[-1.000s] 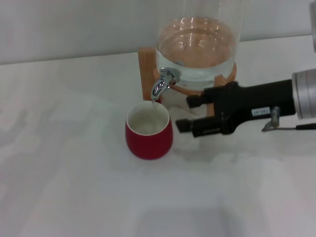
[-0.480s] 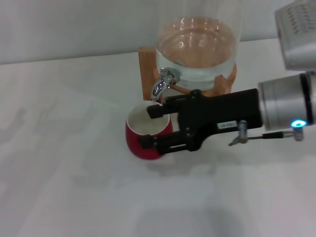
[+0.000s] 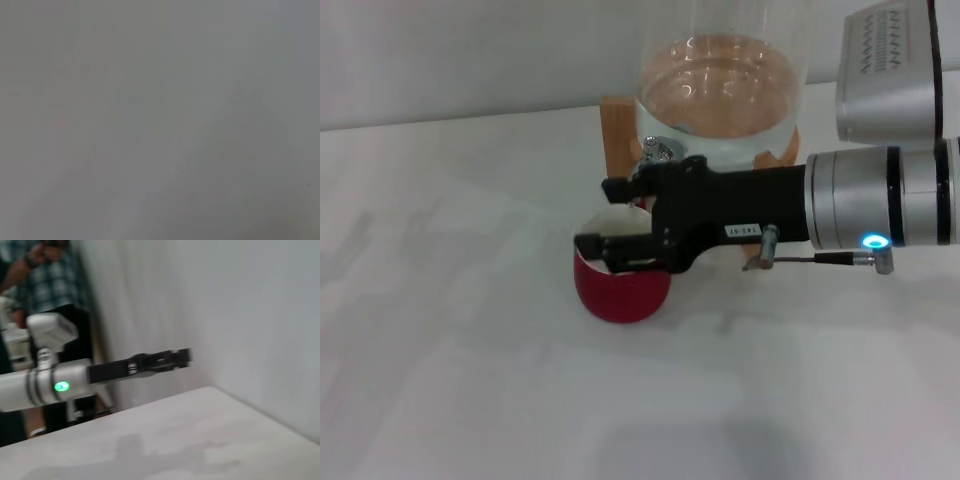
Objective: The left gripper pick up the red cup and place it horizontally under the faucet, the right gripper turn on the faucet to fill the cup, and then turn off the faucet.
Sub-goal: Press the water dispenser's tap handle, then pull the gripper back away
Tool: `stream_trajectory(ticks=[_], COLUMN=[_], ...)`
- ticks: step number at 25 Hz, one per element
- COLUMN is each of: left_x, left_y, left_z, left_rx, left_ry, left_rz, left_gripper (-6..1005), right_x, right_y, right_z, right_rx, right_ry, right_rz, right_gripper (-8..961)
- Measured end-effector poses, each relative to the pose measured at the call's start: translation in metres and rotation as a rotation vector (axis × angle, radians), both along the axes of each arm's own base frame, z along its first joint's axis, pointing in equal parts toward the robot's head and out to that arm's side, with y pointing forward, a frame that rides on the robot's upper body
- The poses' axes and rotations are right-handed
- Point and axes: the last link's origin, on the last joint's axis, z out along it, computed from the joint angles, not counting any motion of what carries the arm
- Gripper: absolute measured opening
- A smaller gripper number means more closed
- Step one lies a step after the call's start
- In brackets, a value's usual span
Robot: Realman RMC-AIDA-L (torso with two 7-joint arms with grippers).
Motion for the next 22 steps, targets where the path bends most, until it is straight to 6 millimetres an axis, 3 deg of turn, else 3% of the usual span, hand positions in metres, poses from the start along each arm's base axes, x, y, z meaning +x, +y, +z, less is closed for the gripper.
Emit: stream_trajectory(ticks=[22], left_x=[0.0004], left_y=[0.0071], left_z=[0.0036], left_rx=[0.005], left_ry=[0.012], left_rz=[0.010], left_gripper=[880], right_x=[0.0075], right_y=[-0.0013], right_z=[0.0064], right_rx=[0.074], right_ry=[0.004], right_rz=[-0.048], right_gripper=[722])
